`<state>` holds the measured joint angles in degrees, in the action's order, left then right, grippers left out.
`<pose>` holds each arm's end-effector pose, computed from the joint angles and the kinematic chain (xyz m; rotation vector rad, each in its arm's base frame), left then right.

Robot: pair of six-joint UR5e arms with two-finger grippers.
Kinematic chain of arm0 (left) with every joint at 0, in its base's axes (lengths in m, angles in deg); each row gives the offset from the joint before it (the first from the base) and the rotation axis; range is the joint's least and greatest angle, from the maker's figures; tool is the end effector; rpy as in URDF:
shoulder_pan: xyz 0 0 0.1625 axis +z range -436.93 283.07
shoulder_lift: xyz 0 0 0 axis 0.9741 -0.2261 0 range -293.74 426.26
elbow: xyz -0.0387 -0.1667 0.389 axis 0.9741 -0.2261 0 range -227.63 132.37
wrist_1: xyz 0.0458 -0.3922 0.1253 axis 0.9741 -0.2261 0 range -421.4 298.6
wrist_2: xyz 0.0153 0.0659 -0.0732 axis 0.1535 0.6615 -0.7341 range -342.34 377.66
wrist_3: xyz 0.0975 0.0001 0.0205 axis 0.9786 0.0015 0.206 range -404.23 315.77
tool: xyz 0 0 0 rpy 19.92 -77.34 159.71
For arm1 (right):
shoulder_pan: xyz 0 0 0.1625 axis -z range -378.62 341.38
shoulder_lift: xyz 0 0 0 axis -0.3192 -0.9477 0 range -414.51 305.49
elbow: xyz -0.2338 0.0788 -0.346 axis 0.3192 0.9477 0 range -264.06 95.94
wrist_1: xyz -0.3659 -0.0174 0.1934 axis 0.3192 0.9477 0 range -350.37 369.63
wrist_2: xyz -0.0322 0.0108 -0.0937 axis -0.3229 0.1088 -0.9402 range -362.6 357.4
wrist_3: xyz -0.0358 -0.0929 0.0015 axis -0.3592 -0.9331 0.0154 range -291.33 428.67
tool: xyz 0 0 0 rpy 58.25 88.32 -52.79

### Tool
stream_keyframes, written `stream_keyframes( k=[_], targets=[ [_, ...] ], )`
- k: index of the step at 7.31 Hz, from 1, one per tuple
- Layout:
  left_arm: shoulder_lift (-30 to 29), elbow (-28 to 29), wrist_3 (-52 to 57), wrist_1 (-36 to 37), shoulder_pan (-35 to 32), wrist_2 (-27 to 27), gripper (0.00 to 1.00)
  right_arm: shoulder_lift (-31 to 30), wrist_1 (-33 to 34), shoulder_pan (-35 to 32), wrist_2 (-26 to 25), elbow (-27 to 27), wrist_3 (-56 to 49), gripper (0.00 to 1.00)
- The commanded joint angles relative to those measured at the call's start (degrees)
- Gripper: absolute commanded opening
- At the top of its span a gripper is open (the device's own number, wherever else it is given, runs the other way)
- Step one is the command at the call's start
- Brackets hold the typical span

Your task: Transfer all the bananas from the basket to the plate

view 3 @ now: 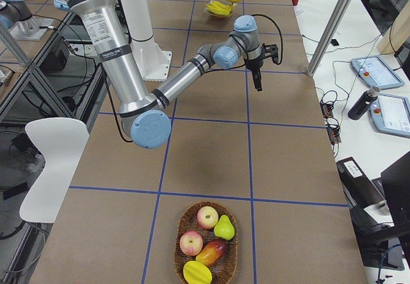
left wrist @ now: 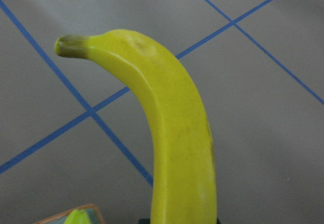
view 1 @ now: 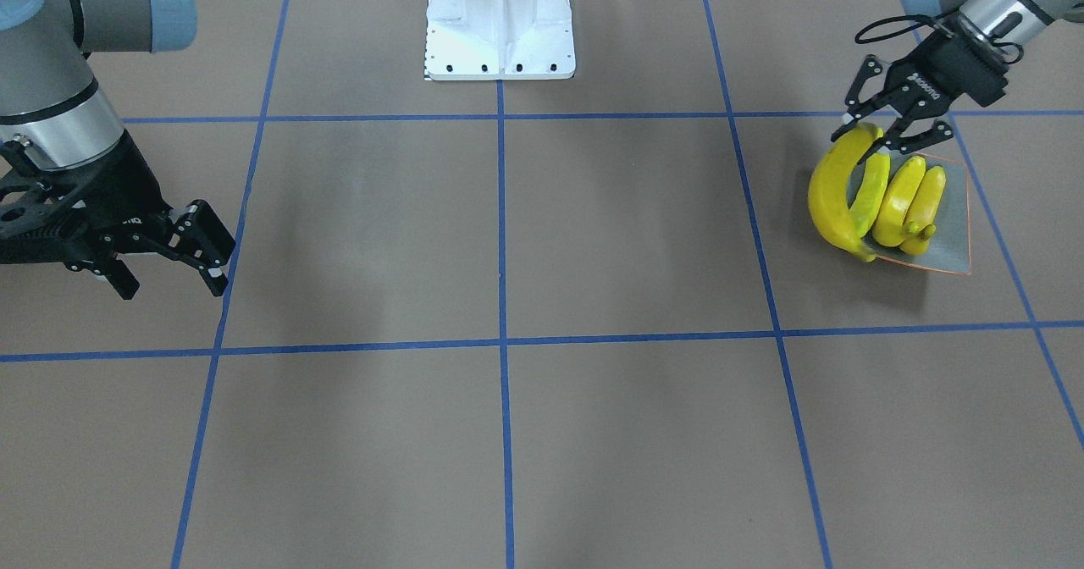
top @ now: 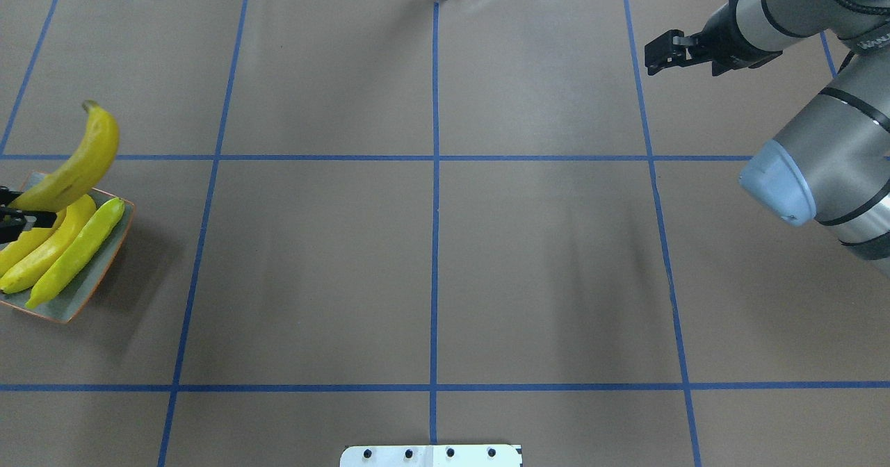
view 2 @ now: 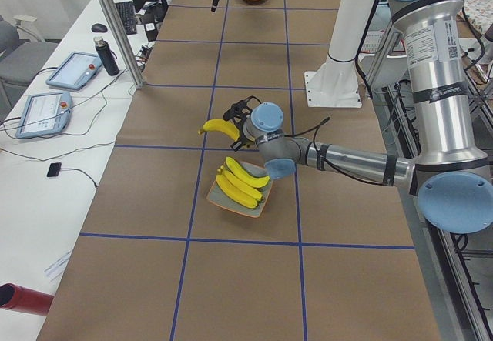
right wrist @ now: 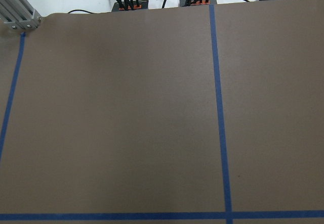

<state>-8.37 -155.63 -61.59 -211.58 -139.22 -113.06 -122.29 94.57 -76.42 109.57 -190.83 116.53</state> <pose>0.1217 -0.3787 0.5001 0.7289 0.9971 0.5461 -0.2394 -0.5598 0.3061 0.3446 -0.7692 0.1083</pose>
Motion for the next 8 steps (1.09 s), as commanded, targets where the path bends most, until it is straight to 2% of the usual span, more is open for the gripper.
stream_keyframes(
  k=[1,2,3,5,6,7,8],
  targets=[
    [4.83,4.79,12.74,0.41,-3.80,2.55,0.00,-0.86,2.60,-1.70,-0.02,-0.02,-7.42,1.00],
    [6.59,6.64,14.53,0.41,-3.37,8.40,0.00,-0.94,2.60,-1.70,-0.02,-0.02,-7.43,1.00],
    [6.08,9.44,14.63,0.76,-2.93,9.15,0.00,-0.77,2.60,-1.61,-0.19,-0.10,-7.09,1.00],
    [5.90,11.14,14.63,1.03,-2.75,9.25,0.00,-0.59,2.51,-1.52,-0.19,-0.02,-7.08,1.00],
    [5.03,11.58,14.55,1.03,-1.45,9.25,0.10,-0.59,2.51,-1.52,-0.19,-0.10,-7.08,1.00],
    [4.59,11.58,14.28,1.03,0.05,9.34,0.25,-0.59,2.51,-1.52,-0.11,-0.10,-7.08,1.00],
    [4.32,11.76,14.37,1.03,1.19,9.34,0.46,-0.68,2.51,-1.52,-0.02,-0.10,-7.08,1.00]
  ],
)
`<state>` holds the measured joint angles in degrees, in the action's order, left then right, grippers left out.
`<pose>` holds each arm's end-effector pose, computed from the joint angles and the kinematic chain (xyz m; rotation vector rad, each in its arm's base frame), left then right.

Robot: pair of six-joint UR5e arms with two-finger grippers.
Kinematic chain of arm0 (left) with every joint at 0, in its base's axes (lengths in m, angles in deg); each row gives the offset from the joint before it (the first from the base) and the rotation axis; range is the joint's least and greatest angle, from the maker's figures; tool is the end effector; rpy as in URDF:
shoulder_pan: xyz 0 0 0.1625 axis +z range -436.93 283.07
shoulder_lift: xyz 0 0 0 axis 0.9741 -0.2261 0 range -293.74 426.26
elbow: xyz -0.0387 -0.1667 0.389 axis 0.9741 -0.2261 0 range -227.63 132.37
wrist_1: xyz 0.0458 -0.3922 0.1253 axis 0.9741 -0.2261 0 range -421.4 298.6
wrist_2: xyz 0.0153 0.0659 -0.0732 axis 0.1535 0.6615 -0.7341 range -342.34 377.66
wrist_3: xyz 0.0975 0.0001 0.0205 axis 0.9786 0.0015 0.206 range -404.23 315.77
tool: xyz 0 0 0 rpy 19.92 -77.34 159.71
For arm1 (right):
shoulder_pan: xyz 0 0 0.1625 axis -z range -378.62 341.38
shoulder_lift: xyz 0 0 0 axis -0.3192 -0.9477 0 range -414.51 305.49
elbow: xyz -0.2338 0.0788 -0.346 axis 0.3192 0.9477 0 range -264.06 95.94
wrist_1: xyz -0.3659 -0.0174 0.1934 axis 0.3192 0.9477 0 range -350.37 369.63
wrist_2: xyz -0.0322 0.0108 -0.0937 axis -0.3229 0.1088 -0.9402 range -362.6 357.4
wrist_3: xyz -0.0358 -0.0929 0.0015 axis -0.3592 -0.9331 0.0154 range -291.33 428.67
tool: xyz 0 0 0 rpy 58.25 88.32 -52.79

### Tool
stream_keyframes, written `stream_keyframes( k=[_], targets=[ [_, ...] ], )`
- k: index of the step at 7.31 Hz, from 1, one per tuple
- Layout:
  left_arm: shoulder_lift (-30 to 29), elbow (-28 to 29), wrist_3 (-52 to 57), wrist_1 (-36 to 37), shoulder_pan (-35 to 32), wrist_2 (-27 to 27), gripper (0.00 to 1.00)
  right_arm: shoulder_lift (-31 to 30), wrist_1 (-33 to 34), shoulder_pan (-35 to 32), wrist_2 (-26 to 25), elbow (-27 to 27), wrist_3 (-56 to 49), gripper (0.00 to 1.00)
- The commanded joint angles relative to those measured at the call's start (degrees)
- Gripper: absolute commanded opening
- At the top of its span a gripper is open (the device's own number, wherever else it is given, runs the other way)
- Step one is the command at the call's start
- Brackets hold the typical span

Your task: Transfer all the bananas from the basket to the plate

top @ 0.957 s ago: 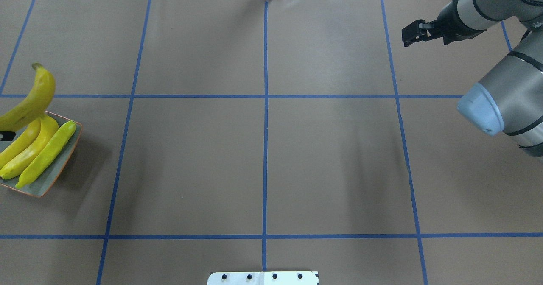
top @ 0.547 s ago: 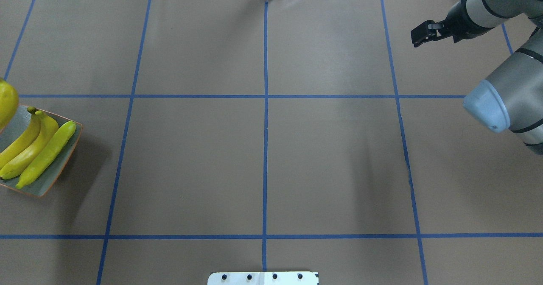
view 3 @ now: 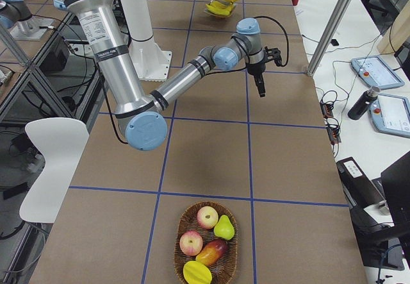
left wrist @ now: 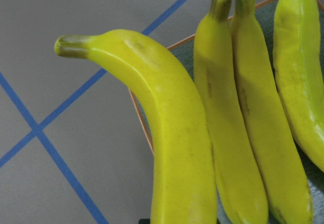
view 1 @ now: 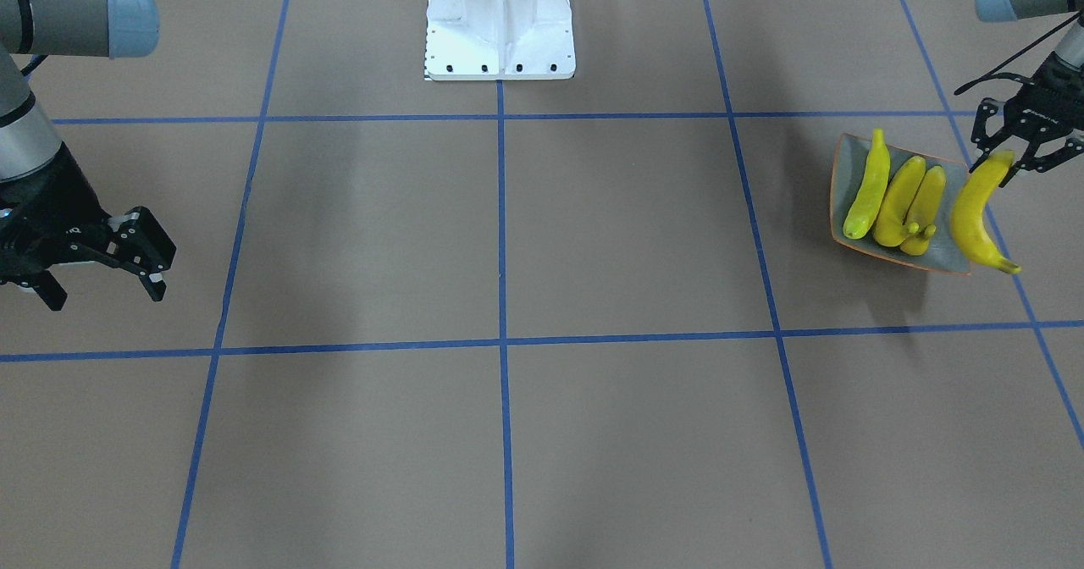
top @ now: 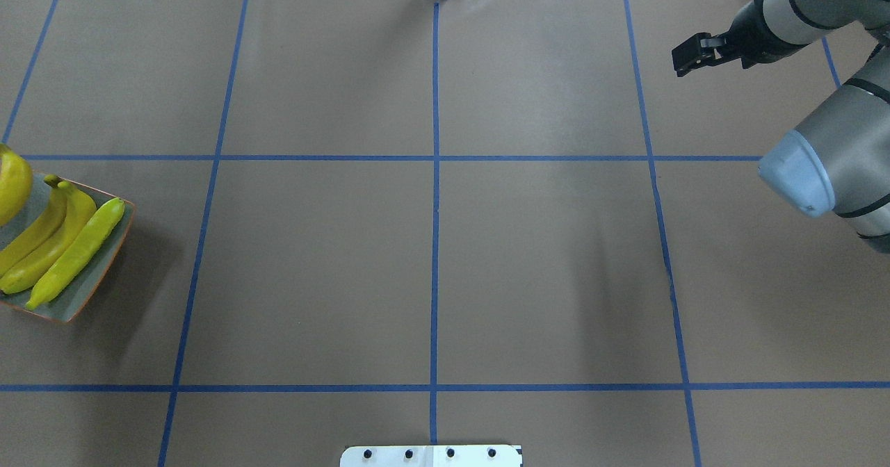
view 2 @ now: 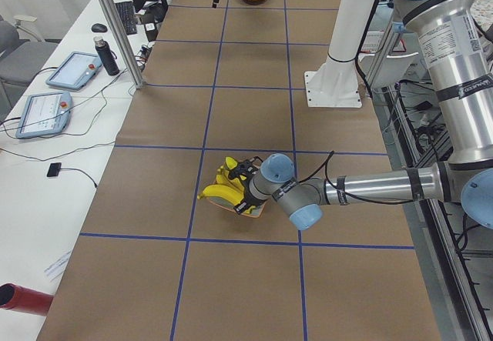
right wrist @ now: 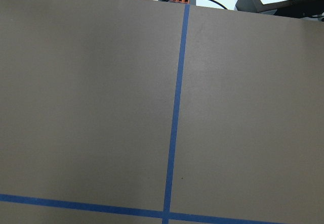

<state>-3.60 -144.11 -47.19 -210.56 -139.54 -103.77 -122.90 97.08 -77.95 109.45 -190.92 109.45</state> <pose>0.0958 -0.3617 0.6426 0.6200 0.7143 0.6124 -0.2232 -0.5644 0.3178 0.3586 -0.7110 0.0294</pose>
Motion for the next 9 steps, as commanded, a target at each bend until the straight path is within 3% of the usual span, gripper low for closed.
stream_keyframes(
  k=[1,2,5,6,7,9],
  targets=[
    [-0.89,0.25,-0.03,0.01,1.78,0.05,0.71,-0.07,0.00,-0.08,0.10,-0.02,0.00,1.00],
    [-1.24,0.42,-0.20,-0.08,1.70,-0.13,0.99,-0.07,0.00,-0.08,0.10,-0.02,0.09,1.00],
    [-1.77,-0.36,-0.47,0.00,1.61,-1.96,0.99,-0.07,-0.27,-0.08,1.41,-0.02,0.09,1.00],
    [-3.42,-0.20,-0.55,0.10,0.91,-6.06,0.99,-0.07,-0.27,-0.08,1.59,-0.02,-0.26,1.00],
    [-4.92,-0.37,-1.69,2.79,-3.10,-8.72,0.99,-0.24,-0.27,-0.87,1.85,-0.02,-0.61,1.00],
    [-12.37,-0.46,-3.45,16.81,-10.67,-13.22,0.99,-2.60,-0.09,-4.45,5.78,0.07,-7.77,1.00]
  ],
)
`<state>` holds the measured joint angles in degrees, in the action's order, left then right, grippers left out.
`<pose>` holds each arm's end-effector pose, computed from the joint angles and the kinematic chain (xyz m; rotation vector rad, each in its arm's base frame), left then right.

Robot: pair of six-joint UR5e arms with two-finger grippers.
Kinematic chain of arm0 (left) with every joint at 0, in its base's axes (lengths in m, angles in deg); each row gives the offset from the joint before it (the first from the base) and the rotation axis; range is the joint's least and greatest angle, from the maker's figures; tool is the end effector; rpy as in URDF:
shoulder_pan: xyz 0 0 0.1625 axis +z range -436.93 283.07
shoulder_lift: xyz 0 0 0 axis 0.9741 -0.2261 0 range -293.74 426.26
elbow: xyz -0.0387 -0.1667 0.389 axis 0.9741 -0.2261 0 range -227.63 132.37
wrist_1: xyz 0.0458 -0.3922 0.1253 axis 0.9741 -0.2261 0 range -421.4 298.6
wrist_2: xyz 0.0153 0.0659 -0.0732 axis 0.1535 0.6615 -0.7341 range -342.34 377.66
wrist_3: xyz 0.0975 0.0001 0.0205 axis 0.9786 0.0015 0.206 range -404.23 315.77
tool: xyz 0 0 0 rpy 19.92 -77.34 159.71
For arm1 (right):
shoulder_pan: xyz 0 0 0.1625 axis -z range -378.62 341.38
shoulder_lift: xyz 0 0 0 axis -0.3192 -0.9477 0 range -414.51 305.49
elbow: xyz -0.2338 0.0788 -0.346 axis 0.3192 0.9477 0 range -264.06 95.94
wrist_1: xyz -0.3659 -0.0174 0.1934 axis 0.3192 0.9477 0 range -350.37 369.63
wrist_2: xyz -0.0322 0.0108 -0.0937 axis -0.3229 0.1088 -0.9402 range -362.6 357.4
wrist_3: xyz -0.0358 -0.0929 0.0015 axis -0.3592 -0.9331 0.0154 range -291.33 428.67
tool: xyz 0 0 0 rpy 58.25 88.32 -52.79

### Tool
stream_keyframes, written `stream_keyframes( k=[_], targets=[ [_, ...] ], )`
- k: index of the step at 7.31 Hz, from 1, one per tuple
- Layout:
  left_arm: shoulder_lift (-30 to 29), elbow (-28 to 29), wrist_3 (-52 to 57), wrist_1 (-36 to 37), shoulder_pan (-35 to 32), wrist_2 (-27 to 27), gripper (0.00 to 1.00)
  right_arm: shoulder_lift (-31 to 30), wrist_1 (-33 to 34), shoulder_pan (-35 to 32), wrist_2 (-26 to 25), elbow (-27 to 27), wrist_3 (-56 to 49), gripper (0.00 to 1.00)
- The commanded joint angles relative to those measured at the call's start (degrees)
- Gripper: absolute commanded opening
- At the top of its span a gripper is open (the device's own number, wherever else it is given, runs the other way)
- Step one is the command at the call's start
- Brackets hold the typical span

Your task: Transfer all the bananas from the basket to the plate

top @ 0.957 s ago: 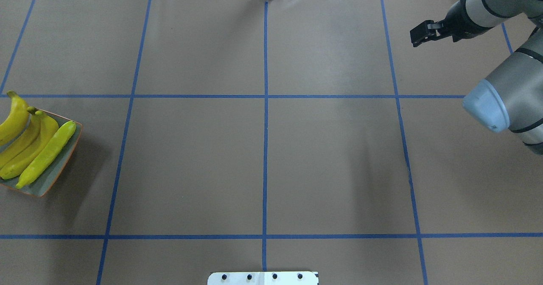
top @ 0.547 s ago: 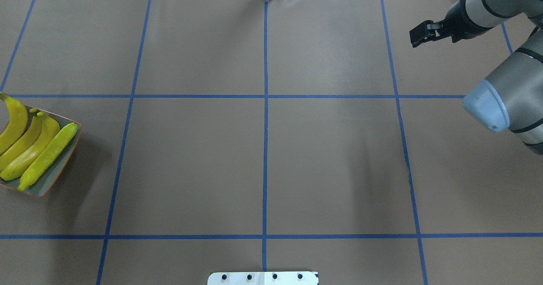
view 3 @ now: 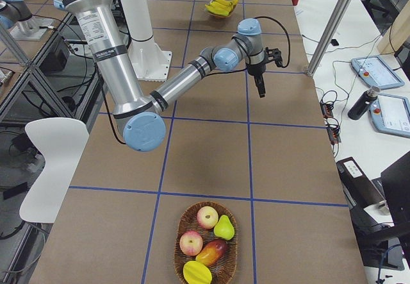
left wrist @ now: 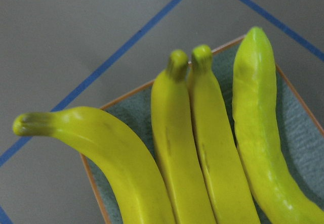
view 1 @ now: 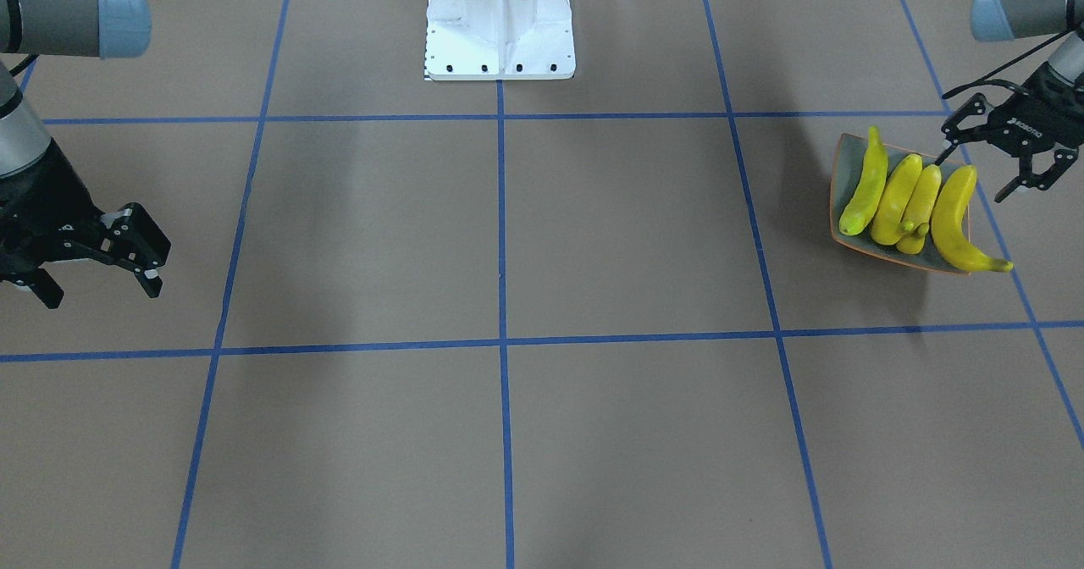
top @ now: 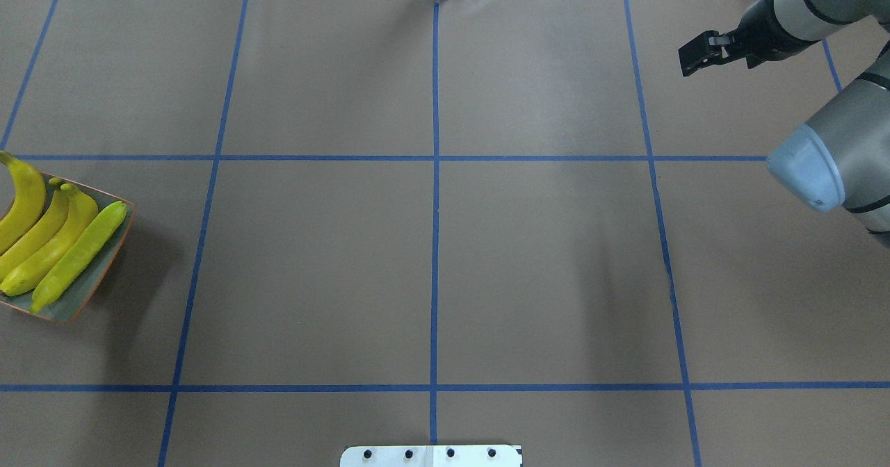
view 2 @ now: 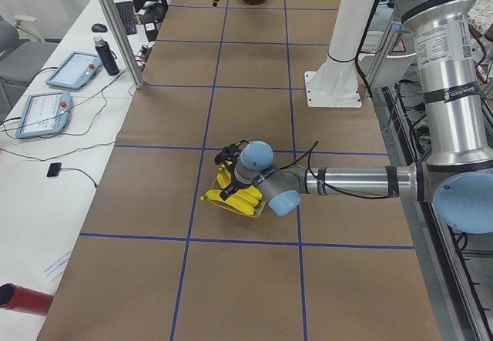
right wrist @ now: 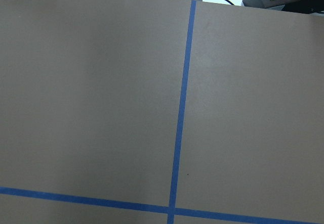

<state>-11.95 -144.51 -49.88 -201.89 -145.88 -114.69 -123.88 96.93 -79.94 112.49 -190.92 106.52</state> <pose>0.0913 -0.4216 0.5924 0.5817 0.8634 0.5380 -0.2057 -0.5659 0.3260 0.3464 -0.7285 -0.0022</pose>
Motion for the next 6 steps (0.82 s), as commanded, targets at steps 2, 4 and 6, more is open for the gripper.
stream_keyframes(
  k=[2,4,6],
  targets=[
    [-6.60,0.12,0.02,19.15,-10.91,-1.95,0.99,-6.36,0.15,-8.35,8.56,0.08,-13.30,1.00],
    [-5.47,0.81,2.12,23.05,-14.98,-1.77,1.00,-11.46,1.63,-14.32,15.30,0.86,-22.06,1.00],
    [-9.38,0.65,25.33,46.04,-23.48,-1.16,1.00,-16.82,3.23,-17.94,16.05,0.78,-31.75,1.00]
  ],
)
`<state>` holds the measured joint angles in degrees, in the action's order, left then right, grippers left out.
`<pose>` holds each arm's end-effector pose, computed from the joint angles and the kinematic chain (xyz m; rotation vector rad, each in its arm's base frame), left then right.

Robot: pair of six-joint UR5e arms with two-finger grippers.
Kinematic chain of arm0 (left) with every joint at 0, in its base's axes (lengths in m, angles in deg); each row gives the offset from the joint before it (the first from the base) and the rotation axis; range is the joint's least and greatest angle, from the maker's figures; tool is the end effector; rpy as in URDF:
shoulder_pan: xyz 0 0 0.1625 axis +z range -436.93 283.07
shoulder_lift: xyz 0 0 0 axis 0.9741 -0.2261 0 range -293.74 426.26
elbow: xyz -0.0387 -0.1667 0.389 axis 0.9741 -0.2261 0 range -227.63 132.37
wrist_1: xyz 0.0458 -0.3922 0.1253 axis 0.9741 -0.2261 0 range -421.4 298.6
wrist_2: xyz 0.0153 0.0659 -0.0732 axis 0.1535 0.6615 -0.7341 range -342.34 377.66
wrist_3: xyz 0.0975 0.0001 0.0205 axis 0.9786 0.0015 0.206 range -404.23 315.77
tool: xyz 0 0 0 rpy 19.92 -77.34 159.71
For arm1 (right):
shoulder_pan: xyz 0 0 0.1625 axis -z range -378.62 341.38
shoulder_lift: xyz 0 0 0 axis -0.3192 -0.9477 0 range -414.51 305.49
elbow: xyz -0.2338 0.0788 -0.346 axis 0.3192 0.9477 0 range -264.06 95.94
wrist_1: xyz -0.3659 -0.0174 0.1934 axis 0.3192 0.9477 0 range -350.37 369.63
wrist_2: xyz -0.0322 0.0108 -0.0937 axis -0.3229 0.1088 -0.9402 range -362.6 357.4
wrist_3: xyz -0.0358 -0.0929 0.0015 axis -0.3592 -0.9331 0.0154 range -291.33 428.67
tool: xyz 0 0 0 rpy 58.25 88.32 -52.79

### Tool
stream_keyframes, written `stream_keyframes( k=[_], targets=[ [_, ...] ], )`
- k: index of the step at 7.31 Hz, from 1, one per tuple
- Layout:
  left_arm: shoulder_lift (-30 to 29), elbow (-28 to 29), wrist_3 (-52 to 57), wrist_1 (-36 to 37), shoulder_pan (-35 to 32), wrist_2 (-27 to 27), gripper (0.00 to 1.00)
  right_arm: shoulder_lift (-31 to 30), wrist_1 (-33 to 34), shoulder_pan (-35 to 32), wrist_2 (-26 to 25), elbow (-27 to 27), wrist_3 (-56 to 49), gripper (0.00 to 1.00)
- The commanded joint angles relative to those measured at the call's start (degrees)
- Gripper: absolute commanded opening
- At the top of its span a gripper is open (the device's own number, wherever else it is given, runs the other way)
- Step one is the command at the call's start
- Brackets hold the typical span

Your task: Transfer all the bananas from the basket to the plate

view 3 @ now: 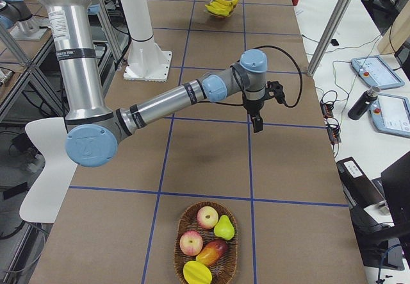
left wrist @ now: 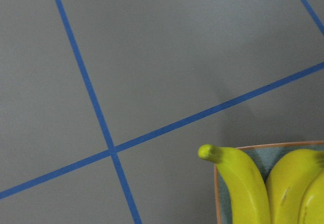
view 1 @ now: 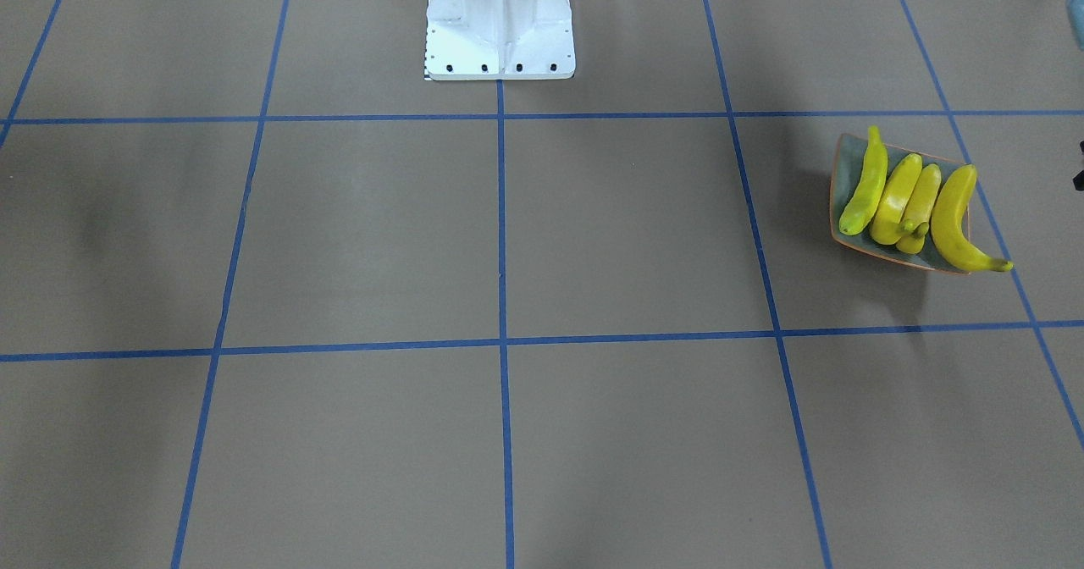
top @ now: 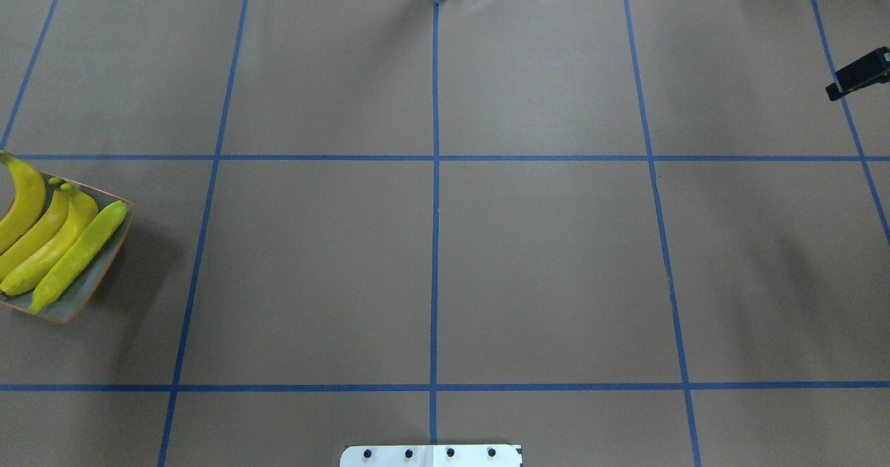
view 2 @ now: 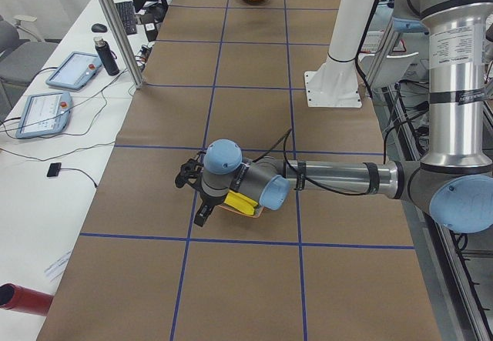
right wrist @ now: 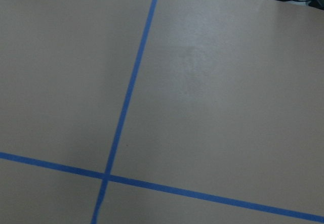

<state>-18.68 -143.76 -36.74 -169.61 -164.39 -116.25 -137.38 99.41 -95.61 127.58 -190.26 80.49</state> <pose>-0.0432 -0.4748 0.6133 0.3533 0.7469 0.2940 -0.0531 -0.5365 0.4587 0.2362 -0.7598 -0.1637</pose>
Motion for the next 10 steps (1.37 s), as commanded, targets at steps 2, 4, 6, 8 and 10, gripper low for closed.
stream_keyframes(
  k=[2,4,6,8,10],
  targets=[
    [-5.15,0.67,12.38,27.33,-5.87,4.25,1.00,-7.72,0.66,-4.56,0.95,0.12,-6.11,1.00],
    [-4.00,0.60,6.96,24.91,-5.88,-3.24,1.00,-10.54,0.66,-4.83,0.43,-0.49,-6.20,1.00],
    [-3.05,-1.24,-8.38,19.04,-5.88,-5.76,1.00,-11.52,0.74,-6.49,0.25,-0.41,-10.47,1.00],
    [2.13,-0.55,-10.04,4.82,-5.88,-5.58,1.00,-12.58,0.75,-7.56,0.25,-0.23,-12.62,1.00],
    [3.63,-0.64,-9.43,3.79,-5.79,-3.83,1.00,-13.62,0.83,-7.82,0.16,0.12,-12.53,1.00]
  ],
)
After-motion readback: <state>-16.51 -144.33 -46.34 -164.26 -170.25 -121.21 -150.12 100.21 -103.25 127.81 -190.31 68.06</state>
